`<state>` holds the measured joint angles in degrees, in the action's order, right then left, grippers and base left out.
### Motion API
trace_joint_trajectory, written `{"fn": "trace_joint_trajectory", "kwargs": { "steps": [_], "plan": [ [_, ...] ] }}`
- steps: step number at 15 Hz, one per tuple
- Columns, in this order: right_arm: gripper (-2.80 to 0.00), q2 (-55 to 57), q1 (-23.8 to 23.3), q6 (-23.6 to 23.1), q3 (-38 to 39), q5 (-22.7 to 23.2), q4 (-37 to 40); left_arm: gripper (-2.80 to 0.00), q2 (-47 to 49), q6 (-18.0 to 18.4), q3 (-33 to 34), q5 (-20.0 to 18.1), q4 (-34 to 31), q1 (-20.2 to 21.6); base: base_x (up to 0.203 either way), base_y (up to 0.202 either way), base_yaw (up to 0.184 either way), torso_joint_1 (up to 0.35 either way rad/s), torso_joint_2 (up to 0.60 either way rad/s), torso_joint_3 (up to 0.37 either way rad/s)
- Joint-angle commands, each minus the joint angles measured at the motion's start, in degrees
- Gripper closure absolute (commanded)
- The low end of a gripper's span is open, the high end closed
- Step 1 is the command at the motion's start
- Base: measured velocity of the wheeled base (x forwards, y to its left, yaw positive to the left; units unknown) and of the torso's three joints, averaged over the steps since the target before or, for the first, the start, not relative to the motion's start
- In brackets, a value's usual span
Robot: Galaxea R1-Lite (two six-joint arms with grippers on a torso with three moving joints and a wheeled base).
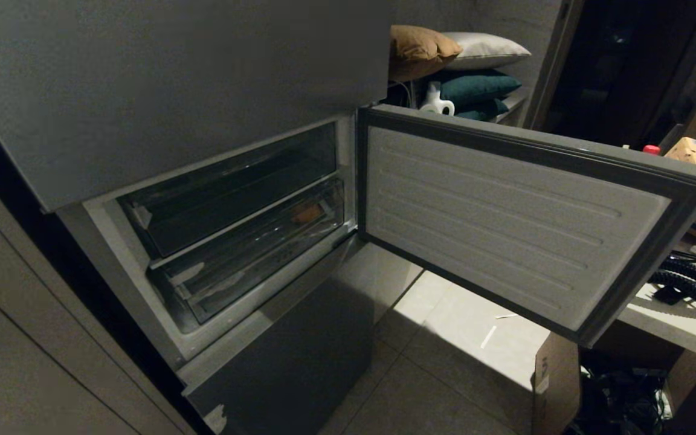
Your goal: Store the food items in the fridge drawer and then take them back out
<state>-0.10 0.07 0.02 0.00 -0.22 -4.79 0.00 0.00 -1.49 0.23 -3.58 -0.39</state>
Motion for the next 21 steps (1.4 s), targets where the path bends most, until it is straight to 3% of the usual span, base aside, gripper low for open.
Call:
{"fn": "trace_joint_trajectory", "kwargs": {
  "steps": [1,18,21],
  "plan": [
    [0.00,0.1,0.0,-0.1,1.8,0.0,0.0,0.00,0.1,0.0,0.0,0.0,0.0,-0.1,0.000,0.000,0.000,0.000,0.00,0.000],
    [0.00,0.1,0.0,0.7,1.8,-0.4,-0.1,0.00,0.1,-0.1,0.0,0.0,0.0,-0.1,0.000,0.000,0.000,0.000,0.00,0.000],
    [0.00,0.1,0.0,0.7,1.8,-0.4,0.0,0.00,0.1,-0.1,0.0,0.0,0.0,-0.1,0.001,-0.111,-0.002,0.000,0.00,0.000]
  ]
}}
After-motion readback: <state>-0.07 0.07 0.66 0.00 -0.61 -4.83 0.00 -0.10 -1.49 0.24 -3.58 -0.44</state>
